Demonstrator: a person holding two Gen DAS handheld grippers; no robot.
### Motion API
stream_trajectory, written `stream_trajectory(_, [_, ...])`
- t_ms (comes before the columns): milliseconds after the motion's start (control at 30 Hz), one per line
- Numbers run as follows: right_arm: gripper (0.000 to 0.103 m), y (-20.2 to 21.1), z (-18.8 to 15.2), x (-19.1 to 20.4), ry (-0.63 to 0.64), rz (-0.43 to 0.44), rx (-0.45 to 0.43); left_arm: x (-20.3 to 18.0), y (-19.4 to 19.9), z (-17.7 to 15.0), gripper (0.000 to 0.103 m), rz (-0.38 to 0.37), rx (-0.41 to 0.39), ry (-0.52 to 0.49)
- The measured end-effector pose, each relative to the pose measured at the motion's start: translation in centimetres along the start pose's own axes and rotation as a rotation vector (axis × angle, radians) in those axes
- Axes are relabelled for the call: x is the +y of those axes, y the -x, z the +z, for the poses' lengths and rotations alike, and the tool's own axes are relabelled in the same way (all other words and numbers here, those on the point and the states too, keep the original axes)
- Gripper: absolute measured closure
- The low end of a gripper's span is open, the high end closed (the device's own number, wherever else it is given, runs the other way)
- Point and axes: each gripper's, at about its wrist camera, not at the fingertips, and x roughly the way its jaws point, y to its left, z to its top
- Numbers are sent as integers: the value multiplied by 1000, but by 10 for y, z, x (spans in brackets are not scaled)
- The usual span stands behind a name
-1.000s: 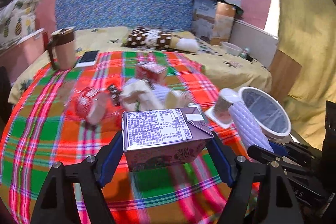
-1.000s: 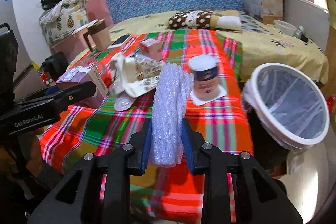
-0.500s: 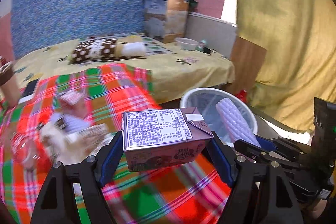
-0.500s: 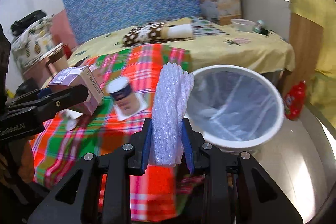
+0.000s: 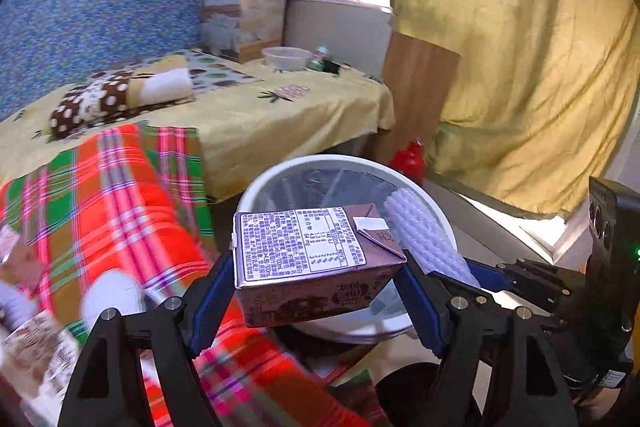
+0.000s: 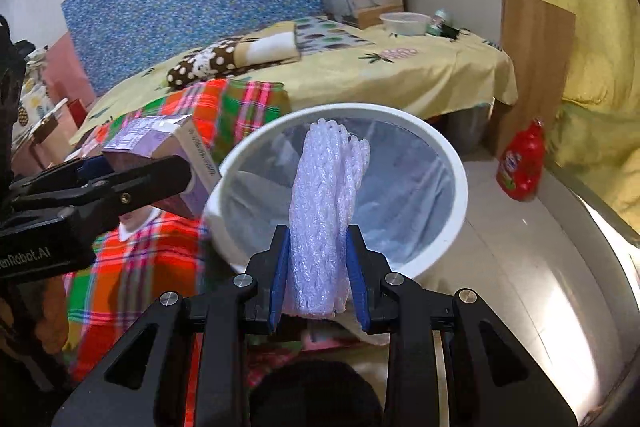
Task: Collect trash
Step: 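Carry both held items over the white bin and open both tools to drop them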
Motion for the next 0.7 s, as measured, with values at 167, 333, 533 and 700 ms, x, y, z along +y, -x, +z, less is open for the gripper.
stream_trajectory(167, [73,-9,0,-11,-21,-9,30,-7,-25,-1,25,-29,40,-11])
stream_trajectory(333, [72,-16,2,-20,-37,-23,58,-6,-41,-2,25,-31,61,-4])
stream_trajectory(533, [67,-18,3,-26,-41,-36,64,0,-46,1,16,-24,42,20])
stream_trajectory(700, [60,-20,3,-27,-49,-34,63,5,-44,3,16,-23,26,41])
